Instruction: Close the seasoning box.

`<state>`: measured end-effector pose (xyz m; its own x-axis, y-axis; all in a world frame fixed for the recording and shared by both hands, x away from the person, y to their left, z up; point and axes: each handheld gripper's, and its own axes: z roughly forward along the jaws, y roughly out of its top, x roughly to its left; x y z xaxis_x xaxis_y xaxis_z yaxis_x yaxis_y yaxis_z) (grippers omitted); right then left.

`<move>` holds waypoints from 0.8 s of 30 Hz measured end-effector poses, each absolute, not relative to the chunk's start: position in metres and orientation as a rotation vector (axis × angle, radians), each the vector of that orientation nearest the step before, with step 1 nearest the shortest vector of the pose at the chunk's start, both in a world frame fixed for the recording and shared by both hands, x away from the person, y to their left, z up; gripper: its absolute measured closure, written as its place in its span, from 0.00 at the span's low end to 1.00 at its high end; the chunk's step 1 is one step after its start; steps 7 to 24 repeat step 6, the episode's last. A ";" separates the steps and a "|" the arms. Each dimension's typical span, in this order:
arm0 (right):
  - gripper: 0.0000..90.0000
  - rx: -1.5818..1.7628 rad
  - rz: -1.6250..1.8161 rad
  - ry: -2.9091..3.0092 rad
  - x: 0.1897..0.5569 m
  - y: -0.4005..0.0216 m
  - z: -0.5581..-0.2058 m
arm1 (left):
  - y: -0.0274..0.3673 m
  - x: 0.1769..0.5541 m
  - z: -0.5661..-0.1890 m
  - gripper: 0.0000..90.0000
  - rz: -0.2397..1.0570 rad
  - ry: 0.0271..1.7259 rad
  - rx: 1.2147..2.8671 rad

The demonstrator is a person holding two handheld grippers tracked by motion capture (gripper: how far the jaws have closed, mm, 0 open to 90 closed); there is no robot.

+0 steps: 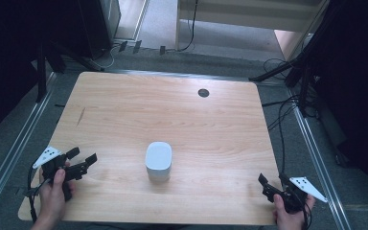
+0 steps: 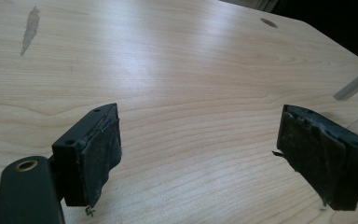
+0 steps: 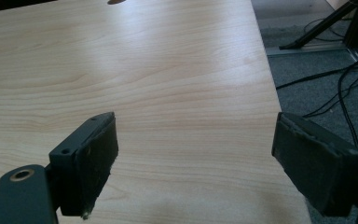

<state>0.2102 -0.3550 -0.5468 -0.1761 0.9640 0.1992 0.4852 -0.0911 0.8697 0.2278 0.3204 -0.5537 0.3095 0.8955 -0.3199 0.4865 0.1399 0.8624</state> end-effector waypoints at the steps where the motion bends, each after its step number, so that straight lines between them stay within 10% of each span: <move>1: 0.16 1.585 1.217 1.671 0.211 -0.355 -0.547 | 0.320 0.228 -0.554 0.15 0.478 1.329 1.502; 24: 0.17 1.587 1.197 1.678 0.211 -0.354 -0.547 | 0.321 0.229 -0.554 0.15 0.472 1.336 1.501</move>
